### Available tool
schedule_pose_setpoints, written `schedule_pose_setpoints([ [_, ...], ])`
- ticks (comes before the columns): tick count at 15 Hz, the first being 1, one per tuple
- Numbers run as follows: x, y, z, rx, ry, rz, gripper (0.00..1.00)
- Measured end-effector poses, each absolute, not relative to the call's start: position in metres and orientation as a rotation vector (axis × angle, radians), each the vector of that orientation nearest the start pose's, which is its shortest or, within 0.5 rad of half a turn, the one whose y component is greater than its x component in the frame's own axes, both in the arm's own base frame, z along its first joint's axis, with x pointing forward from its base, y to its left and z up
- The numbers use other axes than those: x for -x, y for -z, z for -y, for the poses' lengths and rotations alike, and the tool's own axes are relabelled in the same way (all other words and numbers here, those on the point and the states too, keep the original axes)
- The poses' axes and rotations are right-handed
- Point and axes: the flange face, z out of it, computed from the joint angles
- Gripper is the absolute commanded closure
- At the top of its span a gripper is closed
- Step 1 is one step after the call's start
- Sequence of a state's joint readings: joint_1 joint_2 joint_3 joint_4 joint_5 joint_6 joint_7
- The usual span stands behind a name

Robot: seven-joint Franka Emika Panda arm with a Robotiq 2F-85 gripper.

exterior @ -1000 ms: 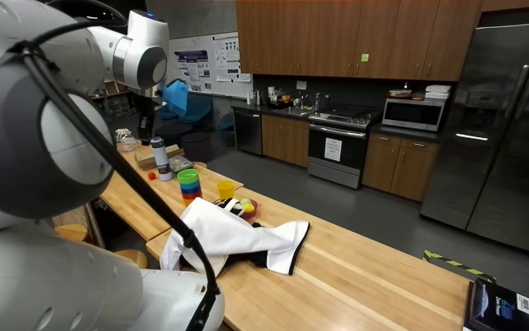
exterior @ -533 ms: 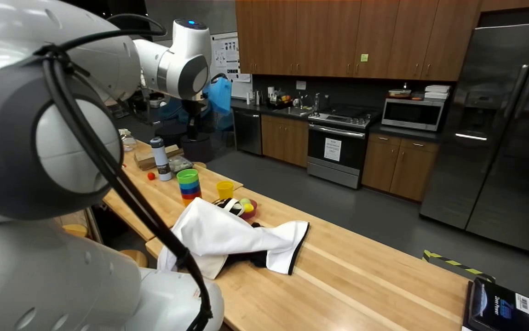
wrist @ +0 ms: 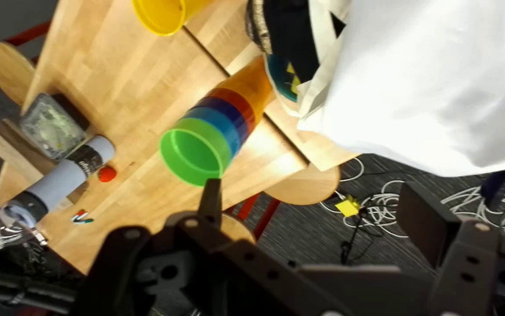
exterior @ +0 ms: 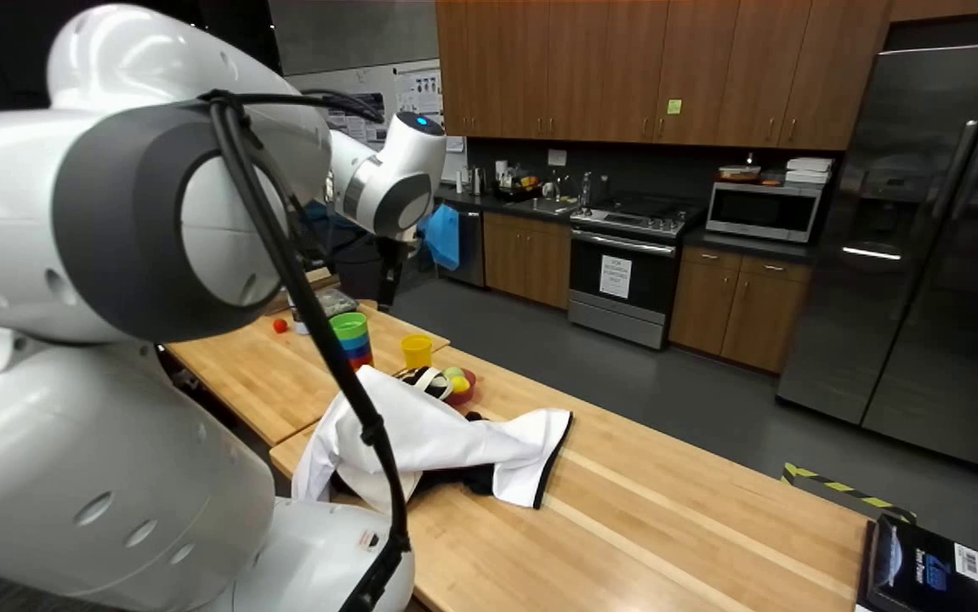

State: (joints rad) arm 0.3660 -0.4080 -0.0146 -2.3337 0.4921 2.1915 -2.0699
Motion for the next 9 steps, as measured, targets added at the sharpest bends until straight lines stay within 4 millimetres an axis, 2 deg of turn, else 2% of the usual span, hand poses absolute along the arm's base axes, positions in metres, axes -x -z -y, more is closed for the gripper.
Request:
schedule_pose_setpoints([
  [3, -0.430, -0.464, -0.135, -1.581, -0.673, -2.824, 0.00],
  [5, -0.430, -0.436, -0.108, -1.633, -0.584, -2.874, 0.00],
  [7, -0.424, -0.421, -0.088, -1.555, -0.551, -3.017, 0.00],
  [9, -0.420, -0.418, -0.075, -1.496, -0.562, -3.100, 0.00],
])
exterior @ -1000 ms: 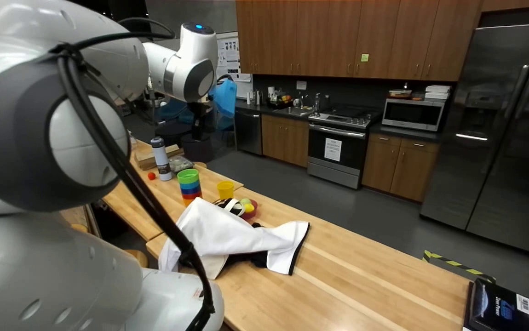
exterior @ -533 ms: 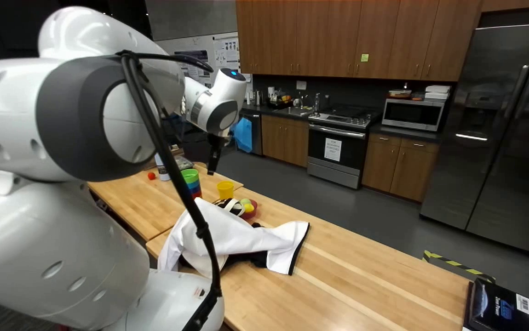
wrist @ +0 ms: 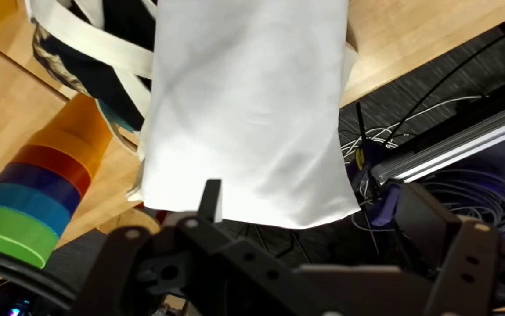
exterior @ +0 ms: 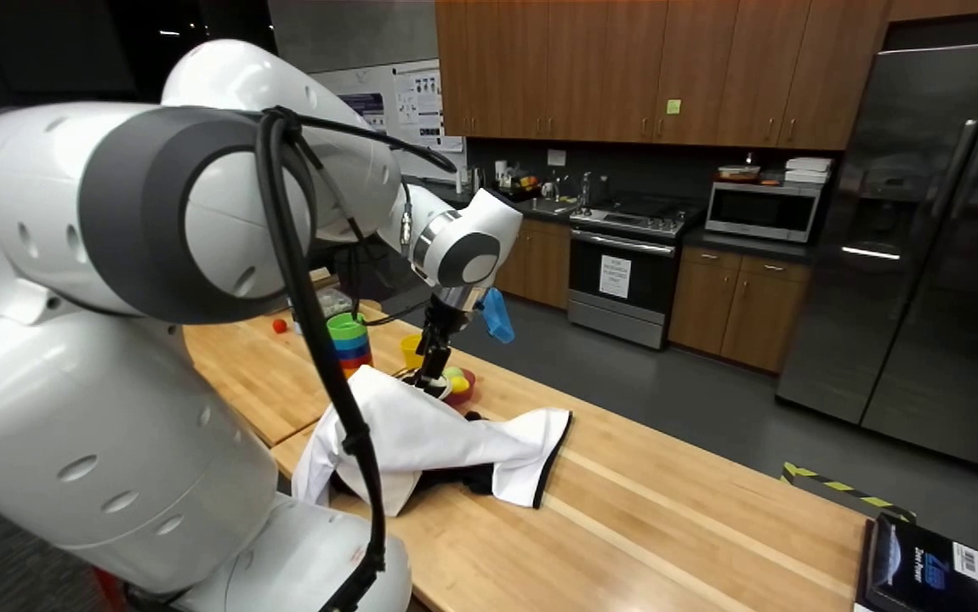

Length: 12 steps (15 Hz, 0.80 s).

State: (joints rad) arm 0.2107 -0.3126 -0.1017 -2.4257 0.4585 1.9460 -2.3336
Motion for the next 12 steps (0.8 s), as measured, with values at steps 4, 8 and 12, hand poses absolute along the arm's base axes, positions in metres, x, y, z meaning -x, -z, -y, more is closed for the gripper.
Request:
schedule_pose_setpoints([
  [4, -0.420, -0.415, -0.077, -1.500, -0.550, -3.102, 0.00],
  [8, -0.417, -0.415, -0.084, -1.342, -0.584, -3.173, 0.00],
  [12, -0.417, -0.415, -0.079, -0.971, -0.484, -3.268, 0.00],
])
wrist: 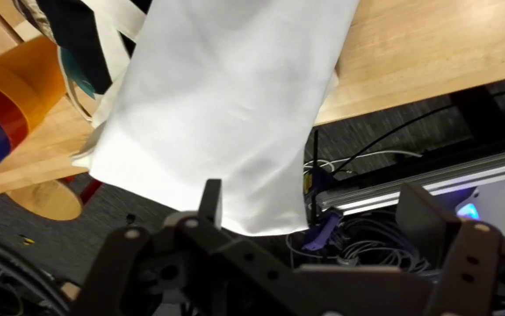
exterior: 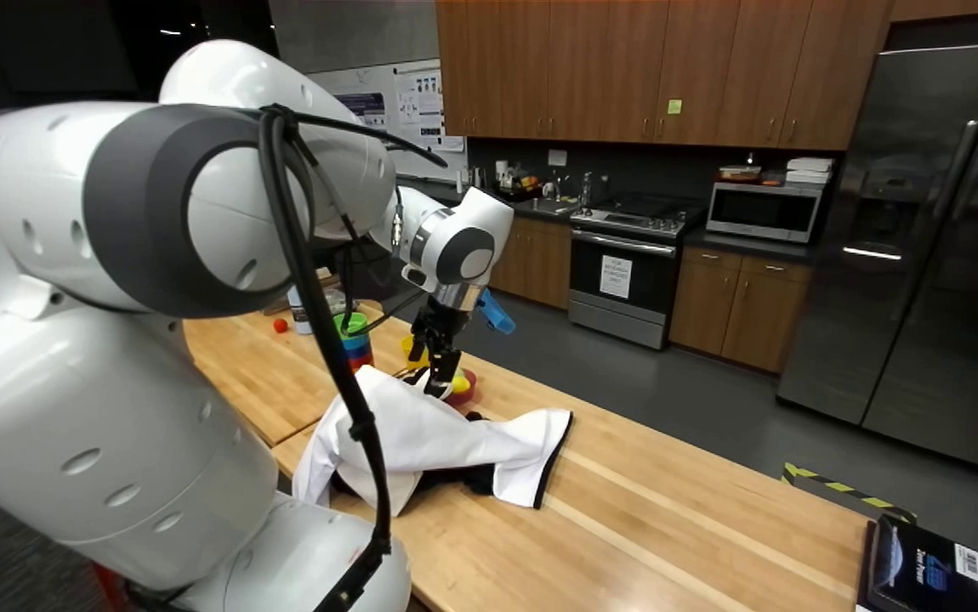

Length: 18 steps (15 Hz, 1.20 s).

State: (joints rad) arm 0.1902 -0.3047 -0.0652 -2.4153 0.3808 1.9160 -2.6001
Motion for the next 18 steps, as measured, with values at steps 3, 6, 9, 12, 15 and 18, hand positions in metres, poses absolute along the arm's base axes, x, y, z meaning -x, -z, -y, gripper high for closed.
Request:
schedule_pose_setpoints([
  [3, -0.420, -0.426, -0.073, -0.779, -0.318, -3.317, 0.00],
  [6, -0.422, -0.426, -0.066, -0.559, -0.089, -3.333, 0.00],
  [9, -0.428, -0.410, -0.044, -0.352, 0.180, -3.297, 0.00],
  [12, -0.436, -0.403, -0.019, -0.356, 0.249, -3.232, 0.00],
  [15, -0.436, -0.403, -0.017, -0.359, 0.250, -3.227, 0.00],
  [18, -0.431, -0.396, -0.038, -0.261, 0.237, -3.247, 0.00],
])
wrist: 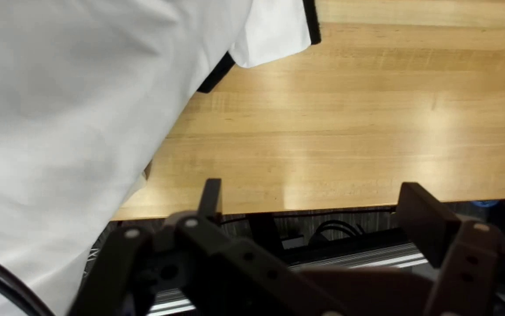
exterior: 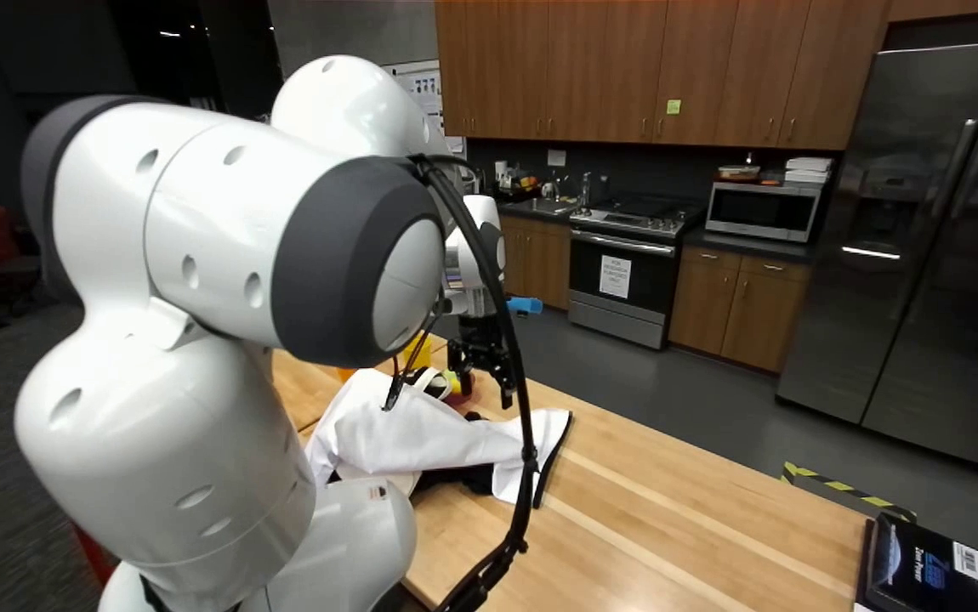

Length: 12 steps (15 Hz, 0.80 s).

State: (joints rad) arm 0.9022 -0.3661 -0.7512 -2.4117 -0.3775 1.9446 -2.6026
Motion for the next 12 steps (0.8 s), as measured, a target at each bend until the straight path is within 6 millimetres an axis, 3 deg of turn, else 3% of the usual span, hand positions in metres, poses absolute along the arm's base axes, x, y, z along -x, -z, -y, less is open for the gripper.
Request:
schedule_pose_setpoints([
  [3, -0.427, -0.382, -0.054, -0.168, 0.274, -3.246, 0.00],
  [5, -0.430, -0.373, -0.050, -0.177, 0.297, -3.242, 0.00],
  [12, -0.453, -0.342, 0.008, -0.239, 0.393, -3.106, 0.00],
])
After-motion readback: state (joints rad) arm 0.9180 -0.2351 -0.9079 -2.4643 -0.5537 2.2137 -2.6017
